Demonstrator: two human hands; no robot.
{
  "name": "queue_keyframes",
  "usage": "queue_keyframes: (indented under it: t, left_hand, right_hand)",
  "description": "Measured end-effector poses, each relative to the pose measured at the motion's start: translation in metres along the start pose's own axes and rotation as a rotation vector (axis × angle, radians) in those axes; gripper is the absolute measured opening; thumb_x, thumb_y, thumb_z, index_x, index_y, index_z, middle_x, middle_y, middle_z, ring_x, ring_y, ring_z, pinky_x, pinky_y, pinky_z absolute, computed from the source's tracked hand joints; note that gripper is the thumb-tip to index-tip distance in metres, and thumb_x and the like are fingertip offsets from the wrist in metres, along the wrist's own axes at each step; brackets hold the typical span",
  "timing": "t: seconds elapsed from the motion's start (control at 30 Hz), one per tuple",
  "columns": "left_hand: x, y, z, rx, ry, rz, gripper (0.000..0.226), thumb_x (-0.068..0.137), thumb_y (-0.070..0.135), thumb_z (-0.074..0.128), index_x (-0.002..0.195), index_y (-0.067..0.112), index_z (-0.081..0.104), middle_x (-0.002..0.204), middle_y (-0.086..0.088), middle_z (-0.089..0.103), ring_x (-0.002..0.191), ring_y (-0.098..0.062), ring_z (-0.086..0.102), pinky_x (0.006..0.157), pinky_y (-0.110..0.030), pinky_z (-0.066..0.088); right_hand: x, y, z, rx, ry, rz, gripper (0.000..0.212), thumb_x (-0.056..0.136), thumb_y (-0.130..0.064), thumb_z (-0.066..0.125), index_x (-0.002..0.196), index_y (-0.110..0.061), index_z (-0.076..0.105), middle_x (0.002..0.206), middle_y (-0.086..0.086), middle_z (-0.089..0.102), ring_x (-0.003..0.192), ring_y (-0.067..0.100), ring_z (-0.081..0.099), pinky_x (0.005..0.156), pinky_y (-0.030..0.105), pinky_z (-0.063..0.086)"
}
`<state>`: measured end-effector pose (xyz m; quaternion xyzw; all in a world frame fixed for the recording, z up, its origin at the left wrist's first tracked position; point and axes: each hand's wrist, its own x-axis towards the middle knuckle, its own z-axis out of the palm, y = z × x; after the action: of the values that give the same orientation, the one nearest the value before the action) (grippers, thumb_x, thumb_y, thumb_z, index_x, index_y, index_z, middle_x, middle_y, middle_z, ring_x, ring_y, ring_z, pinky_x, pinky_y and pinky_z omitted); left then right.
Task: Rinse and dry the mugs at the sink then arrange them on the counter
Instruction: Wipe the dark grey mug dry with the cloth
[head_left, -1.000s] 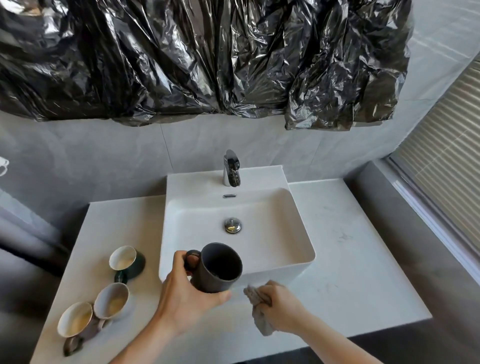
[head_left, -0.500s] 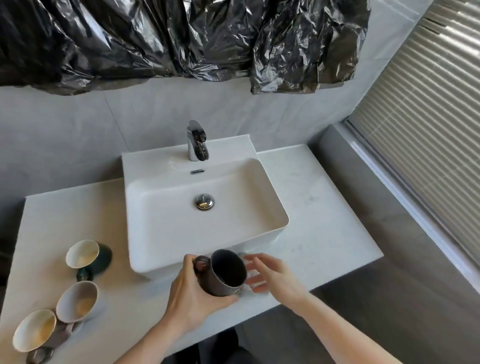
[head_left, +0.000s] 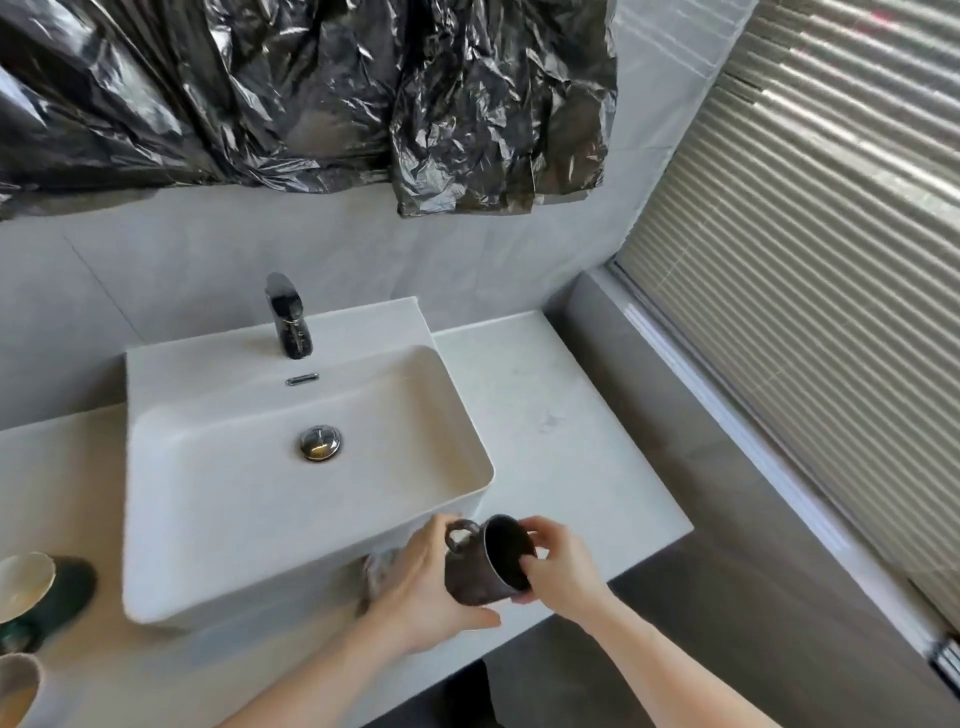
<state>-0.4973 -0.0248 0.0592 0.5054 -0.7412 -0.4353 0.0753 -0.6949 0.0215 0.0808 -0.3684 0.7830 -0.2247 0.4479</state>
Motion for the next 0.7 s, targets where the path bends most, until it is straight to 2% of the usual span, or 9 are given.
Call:
queue_keyframes:
  t: [0.03, 0.1, 0.17, 0.23, 0.37, 0.47, 0.53, 0.7]
  left_hand:
    - [0.008, 0.005, 0.005, -0.008, -0.004, -0.005, 0.102, 0.055, 0.062, 0.086, 0.138, 0.049, 0.028, 0.131, 0.027, 0.043, 0.118, 0.000, 0.044, 0.088, -0.012, 0.033]
    - [0.024, 0.011, 0.017, -0.046, 0.022, -0.045, 0.092, 0.070, 0.052, 0.082, 0.144, 0.046, 0.027, 0.131, 0.026, 0.037, 0.127, 0.000, 0.043, 0.096, -0.018, 0.035]
    - [0.038, 0.014, 0.026, -0.037, 0.026, -0.077, 0.074, 0.077, 0.051, 0.076, 0.138, 0.046, 0.034, 0.131, 0.030, 0.040, 0.129, 0.002, 0.046, 0.103, -0.023, 0.039]
    - [0.049, 0.015, 0.035, -0.009, 0.007, -0.096, 0.057, 0.078, 0.055, 0.071, 0.126, 0.048, 0.042, 0.130, 0.035, 0.047, 0.124, 0.009, 0.050, 0.107, -0.027, 0.042]
    - [0.058, 0.021, 0.050, -0.009, 0.064, -0.141, 0.037, 0.083, 0.047, 0.073, 0.115, 0.041, 0.057, 0.119, 0.031, 0.056, 0.109, 0.014, 0.053, 0.098, -0.022, 0.045]
    - [0.056, 0.023, 0.059, -0.052, 0.094, -0.180, 0.030, 0.085, 0.041, 0.077, 0.111, 0.038, 0.062, 0.109, 0.032, 0.056, 0.107, 0.009, 0.055, 0.086, -0.009, 0.041]
    - [0.052, 0.021, 0.061, -0.075, 0.114, -0.214, 0.028, 0.085, 0.040, 0.078, 0.108, 0.038, 0.062, 0.111, 0.028, 0.057, 0.107, 0.011, 0.054, 0.082, -0.005, 0.039]
    - [0.039, 0.013, 0.056, -0.165, 0.179, -0.310, 0.026, 0.081, 0.040, 0.082, 0.101, 0.041, 0.065, 0.109, 0.019, 0.065, 0.091, 0.004, 0.061, 0.082, -0.011, 0.046]
  right_hand:
    - [0.011, 0.006, -0.012, -0.007, 0.023, 0.010, 0.046, 0.092, 0.001, 0.047, 0.129, -0.020, 0.064, 0.127, 0.005, 0.065, 0.060, 0.024, 0.078, 0.060, 0.036, 0.065]
    - [0.034, 0.020, -0.038, -0.047, 0.070, 0.028, 0.046, 0.093, -0.001, 0.048, 0.130, -0.023, 0.063, 0.124, 0.001, 0.064, 0.062, 0.020, 0.078, 0.059, 0.031, 0.064]
    - [0.061, 0.037, -0.063, -0.078, 0.111, 0.046, 0.046, 0.091, -0.001, 0.046, 0.127, -0.025, 0.063, 0.109, -0.005, 0.066, 0.066, 0.020, 0.078, 0.061, 0.035, 0.066]
    - [0.088, 0.053, -0.084, -0.098, 0.143, 0.070, 0.048, 0.087, 0.001, 0.044, 0.123, -0.025, 0.064, 0.094, -0.011, 0.065, 0.067, 0.021, 0.076, 0.065, 0.041, 0.066]
    - [0.133, 0.074, -0.112, -0.116, 0.170, 0.138, 0.045, 0.084, 0.003, 0.044, 0.119, -0.022, 0.058, 0.089, -0.003, 0.065, 0.072, 0.025, 0.075, 0.069, 0.044, 0.065]
    - [0.161, 0.086, -0.124, -0.100, 0.200, 0.179, 0.046, 0.081, 0.003, 0.044, 0.118, -0.021, 0.058, 0.090, -0.005, 0.063, 0.076, 0.030, 0.075, 0.072, 0.049, 0.065]
    - [0.175, 0.090, -0.126, -0.071, 0.207, 0.203, 0.048, 0.082, 0.005, 0.045, 0.123, -0.017, 0.059, 0.090, -0.004, 0.062, 0.077, 0.033, 0.074, 0.073, 0.051, 0.065]
    - [0.184, 0.083, -0.127, 0.088, 0.195, 0.245, 0.052, 0.088, 0.009, 0.044, 0.134, -0.012, 0.055, 0.092, 0.000, 0.060, 0.075, 0.037, 0.076, 0.078, 0.050, 0.065]
